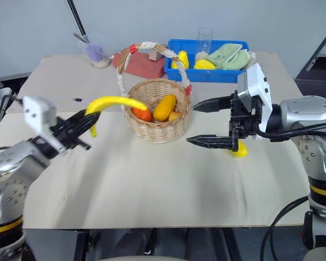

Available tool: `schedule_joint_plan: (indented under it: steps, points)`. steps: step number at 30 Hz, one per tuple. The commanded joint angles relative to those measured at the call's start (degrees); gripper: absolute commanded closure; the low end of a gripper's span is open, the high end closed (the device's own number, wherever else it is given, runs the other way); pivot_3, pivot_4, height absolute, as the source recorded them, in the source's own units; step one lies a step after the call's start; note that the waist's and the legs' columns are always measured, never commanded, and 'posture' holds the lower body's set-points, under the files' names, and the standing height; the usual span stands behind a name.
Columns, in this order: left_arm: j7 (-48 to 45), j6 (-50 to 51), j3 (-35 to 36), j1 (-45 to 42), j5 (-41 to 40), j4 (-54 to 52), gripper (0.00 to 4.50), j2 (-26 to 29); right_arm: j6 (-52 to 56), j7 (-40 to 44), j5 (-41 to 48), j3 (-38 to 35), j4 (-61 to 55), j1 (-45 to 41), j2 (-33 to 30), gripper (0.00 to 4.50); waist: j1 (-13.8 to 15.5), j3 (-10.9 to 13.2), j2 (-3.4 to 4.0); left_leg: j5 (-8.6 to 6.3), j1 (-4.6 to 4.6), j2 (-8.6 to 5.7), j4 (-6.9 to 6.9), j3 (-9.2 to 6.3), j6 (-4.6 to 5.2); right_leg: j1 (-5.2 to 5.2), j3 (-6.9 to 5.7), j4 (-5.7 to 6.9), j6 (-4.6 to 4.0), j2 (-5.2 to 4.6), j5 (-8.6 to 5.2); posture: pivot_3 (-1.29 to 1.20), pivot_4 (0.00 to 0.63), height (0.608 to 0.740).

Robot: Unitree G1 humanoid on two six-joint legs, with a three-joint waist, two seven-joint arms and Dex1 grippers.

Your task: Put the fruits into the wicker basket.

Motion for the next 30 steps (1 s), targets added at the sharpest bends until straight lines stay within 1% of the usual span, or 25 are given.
schedule_joint_plan:
  steps: [1,2,7,11,13,14,19,20,23,26,28,30]
  points:
    - [3.52,-1.6,-5.44,-4.53,5.25,2.44,4.15,-2.57,0.27,-1.48,0.65,-2.73,-1.13,-0.7,-0.85,0.0,-0.09,0.0,-0.01,0.03,-0.02,0.0,0.0,0.01,-0.06,-0.01,0.0,0.0,0.01,0.0,0.0,0.0,0.15,0.74]
    - [4.28,-2.41,-6.76,-5.87,6.83,4.0,4.15,-3.59,0.36,-2.02,0.74,-2.85,-1.22,-0.69,-0.75,0.0,-0.18,0.0,-0.01,0.15,-0.01,0.0,0.0,0.04,-0.26,-0.01,0.01,0.0,0.01,0.0,0.0,0.0,0.15,0.74]
    - [6.5,-7.46,-10.07,-11.38,12.4,12.85,4.15,-9.57,0.69,-4.82,0.84,-4.07,-1.54,-0.52,-0.67,0.0,-0.18,0.04,-0.08,0.19,-0.04,0.0,0.01,0.1,-0.3,-0.05,0.03,0.0,0.01,0.02,0.01,0.0,0.15,0.74]
    - [5.37,-10.21,-11.42,-13.86,13.71,16.8,4.15,-12.63,0.71,-6.77,0.33,-5.05,-1.6,0.61,-0.68,0.0,-0.11,0.05,-0.1,0.2,-0.09,0.0,0.04,0.11,-0.32,-0.06,0.02,0.0,0.02,0.02,0.01,0.0,0.15,0.74]
    - [4.87,-10.81,-11.26,-14.41,13.32,17.68,3.1,-14.31,0.81,-8.05,0.22,-5.7,-1.74,1.33,-0.63,0.0,-0.08,0.06,-0.11,0.2,-0.1,0.0,0.09,0.11,-0.31,-0.05,0.02,0.0,0.05,0.01,0.03,0.0,0.15,0.74]
    - [4.43,-10.64,-11.18,-14.52,12.98,17.77,2.76,-14.8,0.86,-8.57,0.26,-6.03,-1.83,1.8,-0.67,0.0,-0.08,0.06,-0.11,0.2,-0.12,0.0,0.1,0.11,-0.31,-0.05,0.02,-0.01,0.07,0.01,0.04,0.0,0.15,0.74]
    - [1.82,-10.28,-10.88,-13.8,12.37,15.92,0.24,-14.83,0.49,-10.55,-0.74,-7.55,-2.07,5.32,-1.22,0.0,-0.11,0.06,-0.11,0.2,-0.16,-0.02,0.2,0.12,-0.31,-0.06,0.03,0.01,0.1,0.0,0.06,0.0,0.15,0.74]
    - [0.32,-10.19,-11.02,-13.11,12.2,15.2,0.04,-13.81,0.05,-11.07,-1.79,-7.82,-1.81,6.83,-1.48,0.0,-0.11,0.06,-0.11,0.2,-0.16,-0.03,0.2,0.12,-0.3,-0.07,0.04,0.02,0.11,0.0,0.06,0.0,0.15,0.74]
    - [-5.32,-10.62,-11.46,-10.98,11.67,13.02,0.04,-9.89,-1.2,-12.93,-6.18,-7.61,-0.32,10.79,-2.54,0.0,-0.18,0.06,-0.1,0.2,-0.14,-0.02,0.2,0.12,-0.3,-0.07,0.05,0.04,0.11,0.01,0.06,0.0,0.15,0.74]
    - [-11.78,-9.27,-10.9,-9.32,8.93,10.43,0.04,-5.18,-3.43,-14.13,-12.71,-5.52,2.23,14.39,-4.71,0.0,-0.18,0.05,-0.1,0.2,-0.14,-0.03,0.2,0.14,-0.3,-0.1,0.07,0.04,0.11,0.01,0.06,0.0,0.15,0.74]
    - [-17.64,-8.11,-10.41,-8.14,5.55,7.47,0.04,-1.2,-4.28,-15.15,-15.94,-4.44,4.64,16.05,-5.07,0.0,-0.21,0.05,-0.1,0.2,-0.15,-0.03,0.2,0.15,-0.3,-0.11,0.07,0.05,0.11,0.01,0.06,0.0,0.15,0.74]
    - [-24.99,-5.72,-10.14,-6.32,1.18,3.87,0.04,4.5,-5.75,-15.98,-18.72,-3.02,7.67,16.7,-4.48,0.0,-0.26,0.05,-0.1,0.2,-0.13,-0.03,0.2,0.16,-0.3,-0.11,0.1,0.04,0.11,0.02,0.06,0.0,0.15,0.74]
